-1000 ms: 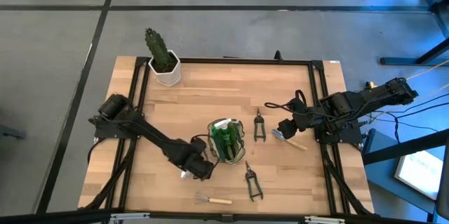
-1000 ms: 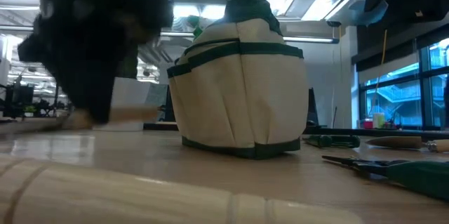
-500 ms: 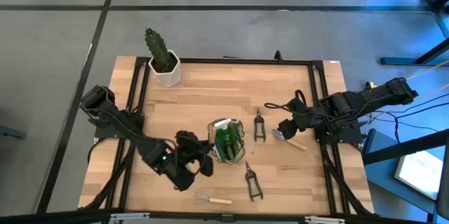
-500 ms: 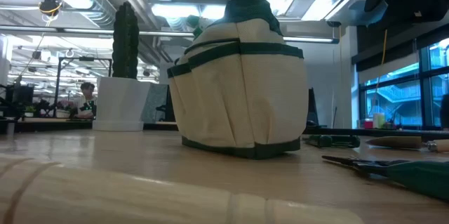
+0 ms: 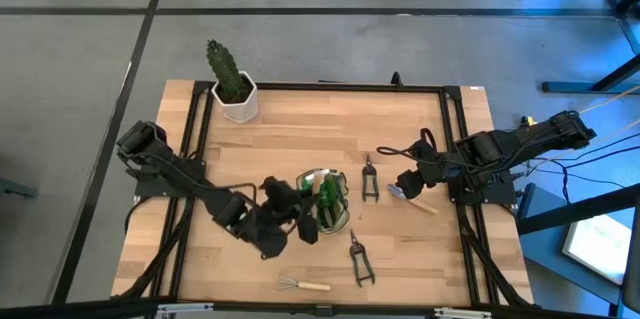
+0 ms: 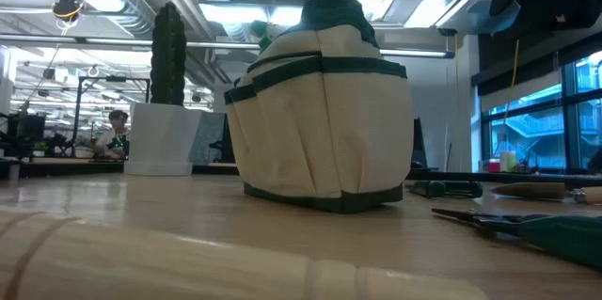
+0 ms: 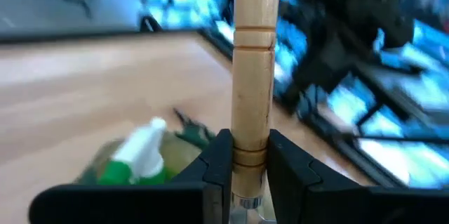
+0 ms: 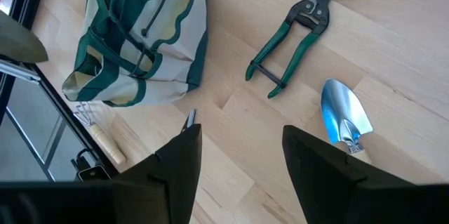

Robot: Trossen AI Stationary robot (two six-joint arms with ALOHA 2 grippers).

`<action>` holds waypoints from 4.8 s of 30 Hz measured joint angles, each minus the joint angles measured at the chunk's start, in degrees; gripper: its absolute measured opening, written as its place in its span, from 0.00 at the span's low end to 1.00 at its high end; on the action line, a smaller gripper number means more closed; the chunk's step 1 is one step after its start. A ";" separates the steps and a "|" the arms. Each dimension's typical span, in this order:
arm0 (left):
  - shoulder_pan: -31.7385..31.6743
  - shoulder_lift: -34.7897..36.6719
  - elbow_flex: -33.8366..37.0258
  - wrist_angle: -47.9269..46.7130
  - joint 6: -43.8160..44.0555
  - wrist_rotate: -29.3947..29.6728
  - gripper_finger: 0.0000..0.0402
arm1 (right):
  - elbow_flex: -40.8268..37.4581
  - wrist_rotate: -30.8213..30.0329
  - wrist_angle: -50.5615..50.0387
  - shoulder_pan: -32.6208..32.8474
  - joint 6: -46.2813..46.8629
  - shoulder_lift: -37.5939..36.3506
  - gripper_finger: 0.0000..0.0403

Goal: Pick & Place Garden tools in Gardening bag
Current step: Put the left trowel into the gardening bag

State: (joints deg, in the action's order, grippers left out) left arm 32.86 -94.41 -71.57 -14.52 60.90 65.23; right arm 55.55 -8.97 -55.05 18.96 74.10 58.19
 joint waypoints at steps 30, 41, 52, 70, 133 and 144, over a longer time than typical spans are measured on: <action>6.54 -12.35 0.04 1.05 5.82 18.65 0.13 | 0.01 3.21 -0.42 -0.15 -1.11 0.01 0.50; 4.35 -12.66 0.04 0.86 3.01 17.55 0.13 | 0.00 3.19 -0.42 -0.15 -1.48 -0.01 0.50; 5.02 -16.44 0.04 2.53 7.87 16.97 0.13 | 0.01 4.49 4.15 -0.15 -1.22 0.00 0.50; 4.08 -16.11 0.04 8.44 -3.61 14.69 0.13 | 0.56 3.49 29.80 -0.17 -5.31 9.82 0.51; -4.52 -16.39 0.04 10.10 -10.83 6.58 0.13 | 18.12 -8.22 24.58 -3.41 -11.86 28.75 0.58; -4.52 -16.39 0.04 10.50 -11.56 5.17 0.13 | 35.93 -5.84 6.52 -3.96 -18.97 39.14 0.58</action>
State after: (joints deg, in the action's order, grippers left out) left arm 28.34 -110.80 -71.53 -4.02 49.34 70.40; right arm 91.48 -14.81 -48.52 15.00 55.13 97.33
